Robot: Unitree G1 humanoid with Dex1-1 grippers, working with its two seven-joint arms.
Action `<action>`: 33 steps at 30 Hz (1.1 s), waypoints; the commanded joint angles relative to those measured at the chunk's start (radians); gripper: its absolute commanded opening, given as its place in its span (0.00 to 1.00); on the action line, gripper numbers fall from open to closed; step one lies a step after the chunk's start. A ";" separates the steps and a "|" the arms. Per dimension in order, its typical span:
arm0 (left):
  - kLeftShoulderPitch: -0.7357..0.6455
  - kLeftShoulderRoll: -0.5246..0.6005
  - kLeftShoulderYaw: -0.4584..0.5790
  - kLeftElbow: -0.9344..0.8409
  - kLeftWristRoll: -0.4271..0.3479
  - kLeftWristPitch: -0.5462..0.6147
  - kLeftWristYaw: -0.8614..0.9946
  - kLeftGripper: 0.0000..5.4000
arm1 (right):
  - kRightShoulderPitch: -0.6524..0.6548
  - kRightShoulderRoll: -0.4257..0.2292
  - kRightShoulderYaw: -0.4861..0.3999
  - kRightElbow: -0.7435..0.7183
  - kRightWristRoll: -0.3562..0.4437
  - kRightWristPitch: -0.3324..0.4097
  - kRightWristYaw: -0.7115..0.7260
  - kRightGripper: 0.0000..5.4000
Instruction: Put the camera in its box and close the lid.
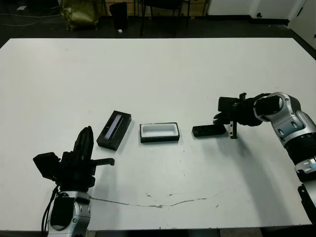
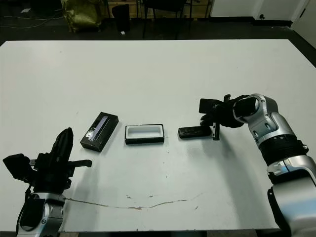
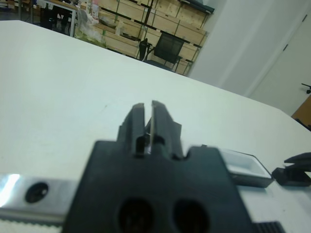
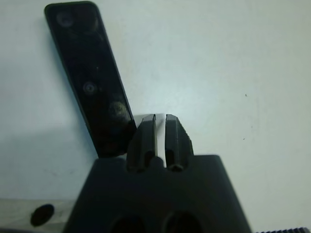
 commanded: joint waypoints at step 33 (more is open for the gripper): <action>0.020 -0.004 0.002 0.013 0.001 -0.002 0.008 0.01 | 0.158 -0.105 -0.035 -0.235 0.101 0.100 0.108 0.00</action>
